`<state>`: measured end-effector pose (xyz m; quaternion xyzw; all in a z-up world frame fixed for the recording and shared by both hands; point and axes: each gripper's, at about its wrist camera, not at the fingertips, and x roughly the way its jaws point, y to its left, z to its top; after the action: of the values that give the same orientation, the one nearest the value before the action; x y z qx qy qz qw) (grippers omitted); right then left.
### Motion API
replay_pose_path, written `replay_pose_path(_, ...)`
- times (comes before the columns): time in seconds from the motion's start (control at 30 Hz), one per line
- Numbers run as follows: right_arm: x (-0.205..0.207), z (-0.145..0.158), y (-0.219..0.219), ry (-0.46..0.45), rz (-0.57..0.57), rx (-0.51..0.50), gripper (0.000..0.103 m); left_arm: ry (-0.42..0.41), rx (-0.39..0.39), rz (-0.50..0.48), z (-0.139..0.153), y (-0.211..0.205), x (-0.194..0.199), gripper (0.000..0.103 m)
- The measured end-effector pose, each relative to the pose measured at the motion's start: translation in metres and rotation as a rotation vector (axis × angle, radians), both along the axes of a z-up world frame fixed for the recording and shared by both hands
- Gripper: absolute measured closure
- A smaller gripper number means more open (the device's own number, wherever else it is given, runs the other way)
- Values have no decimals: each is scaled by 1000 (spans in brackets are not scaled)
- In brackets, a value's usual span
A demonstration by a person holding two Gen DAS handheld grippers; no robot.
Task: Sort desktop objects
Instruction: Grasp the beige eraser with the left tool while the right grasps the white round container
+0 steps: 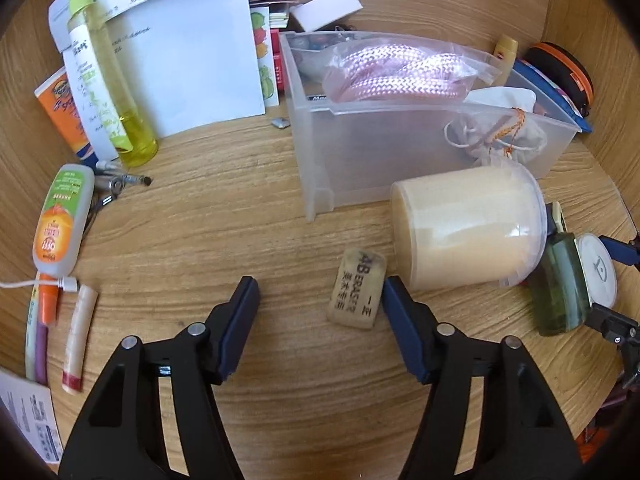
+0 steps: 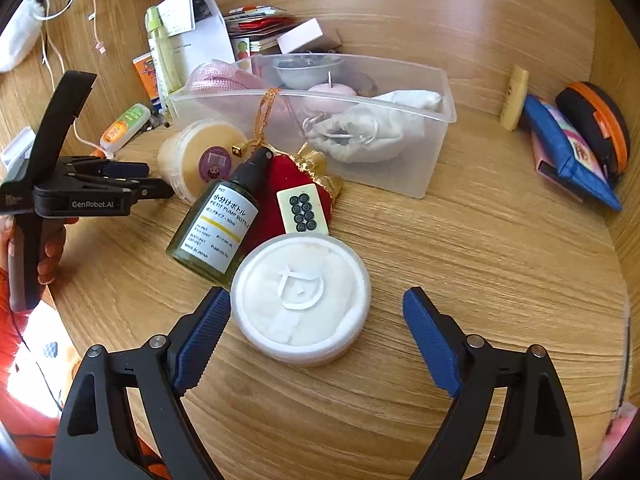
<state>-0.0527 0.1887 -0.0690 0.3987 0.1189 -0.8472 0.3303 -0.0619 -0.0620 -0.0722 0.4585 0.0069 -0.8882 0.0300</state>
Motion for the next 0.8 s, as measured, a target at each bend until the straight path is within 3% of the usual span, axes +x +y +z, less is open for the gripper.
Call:
replay_pose_path(0.07, -2, -1, -1, -11, -10, -17, 25, 4, 13, -5, 0, -1, -2, 49)
replay_pose_path(0.13, -5, -3, -1, -32, -4, -26, 39, 13, 12, -5, 1, -2, -1, 61)
replay_pose_path(0.27, -5, -3, -3, -29, -7, -22, 39, 26, 9, -22, 1, 1, 3, 80)
replay_pose_path(0.5, -10, 0, 2, -27, -36, -33, 39, 44, 16, -9, 4, 0, 9, 80)
replay_pose_path(0.8, -19, 25, 13, 21, -61, -85, 39, 134, 57, 47, 29, -9, 24, 80)
